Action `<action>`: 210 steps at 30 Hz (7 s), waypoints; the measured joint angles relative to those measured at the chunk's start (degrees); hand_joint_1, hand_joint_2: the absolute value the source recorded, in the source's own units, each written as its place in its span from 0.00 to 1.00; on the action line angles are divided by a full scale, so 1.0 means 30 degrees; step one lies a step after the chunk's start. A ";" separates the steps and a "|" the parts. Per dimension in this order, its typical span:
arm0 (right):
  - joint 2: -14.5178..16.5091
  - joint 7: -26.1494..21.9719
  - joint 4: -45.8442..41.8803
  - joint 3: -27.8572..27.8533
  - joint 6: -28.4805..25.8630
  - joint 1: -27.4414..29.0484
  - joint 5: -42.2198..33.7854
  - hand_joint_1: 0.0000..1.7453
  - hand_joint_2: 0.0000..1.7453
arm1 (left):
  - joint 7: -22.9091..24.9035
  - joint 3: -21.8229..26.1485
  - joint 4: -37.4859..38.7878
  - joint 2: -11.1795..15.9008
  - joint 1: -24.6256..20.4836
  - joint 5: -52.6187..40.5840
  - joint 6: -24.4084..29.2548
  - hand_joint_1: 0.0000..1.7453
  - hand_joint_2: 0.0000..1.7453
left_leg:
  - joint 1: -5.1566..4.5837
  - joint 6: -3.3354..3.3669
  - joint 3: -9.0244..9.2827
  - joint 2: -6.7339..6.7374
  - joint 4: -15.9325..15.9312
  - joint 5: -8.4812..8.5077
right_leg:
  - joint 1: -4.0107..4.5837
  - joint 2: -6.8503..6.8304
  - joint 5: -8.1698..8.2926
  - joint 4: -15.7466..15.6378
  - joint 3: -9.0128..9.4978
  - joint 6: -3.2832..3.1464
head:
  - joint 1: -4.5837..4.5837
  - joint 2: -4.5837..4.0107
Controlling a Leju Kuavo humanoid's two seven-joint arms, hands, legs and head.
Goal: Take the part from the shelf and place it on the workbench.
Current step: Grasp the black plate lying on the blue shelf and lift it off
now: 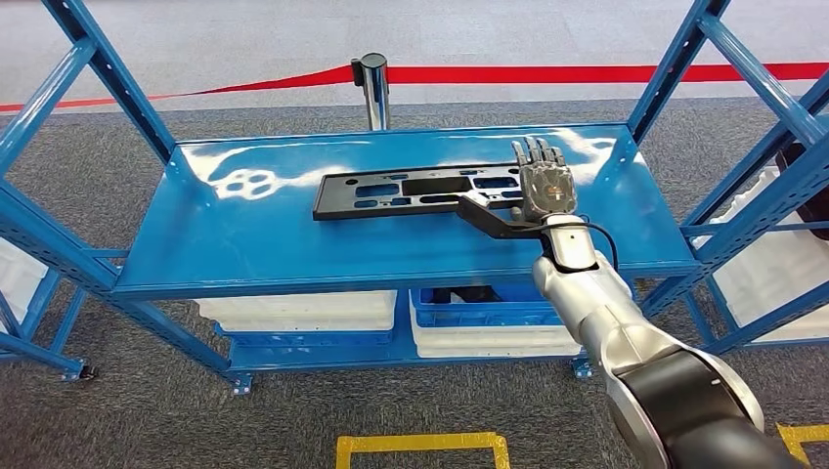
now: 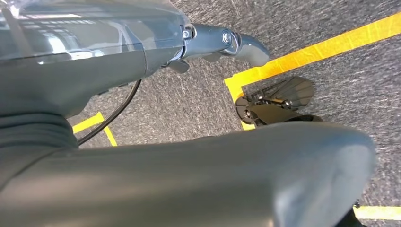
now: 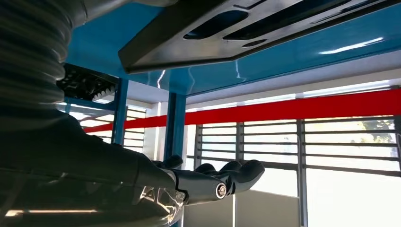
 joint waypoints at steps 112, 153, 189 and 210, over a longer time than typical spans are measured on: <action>0.1918 -0.2309 0.2318 -0.0097 0.0119 -0.0290 -0.1331 1.00 1.00 | 0.0005 0.0470 0.0000 -0.0093 0.0006 -0.0807 -0.0306 0.00 0.00 | 0.0000 0.0002 -0.0005 -0.0001 0.0014 -0.0002 | 0.0004 -0.0006 -0.0001 0.0002 0.0004 -0.0001 | -0.0004 0.0000; 0.1330 -0.4781 -0.9071 0.0335 -0.2363 0.7777 -0.5311 0.01 1.00 | -0.0787 0.2907 0.0000 -0.0381 0.0060 0.0191 0.0156 0.00 0.00 | 0.0000 0.0003 -0.0011 0.0000 0.0010 -0.0019 | 0.0005 -0.0007 -0.0011 -0.0001 0.0003 0.0002 | 0.0003 0.0000; 0.1171 -0.1122 -0.0552 0.1382 -0.0465 0.0019 -0.1260 0.00 1.00 | -0.0292 0.2397 0.0000 -0.0452 0.0028 -0.2184 -0.0767 0.00 0.00 | 0.0000 0.0003 -0.0010 -0.0005 0.0014 -0.0018 | 0.0003 -0.0008 -0.0007 0.0000 0.0008 0.0003 | -0.0002 0.0000; 0.2102 -0.0645 0.2391 0.1514 0.0446 -0.0144 -0.1433 0.00 1.00 | -0.0284 0.2381 0.0000 -0.0452 0.0009 -0.2206 -0.0679 0.00 0.00 | 0.0000 0.0003 -0.0010 -0.0002 0.0014 -0.0018 | 0.0004 -0.0007 -0.0007 0.0000 0.0006 0.0003 | -0.0004 0.0000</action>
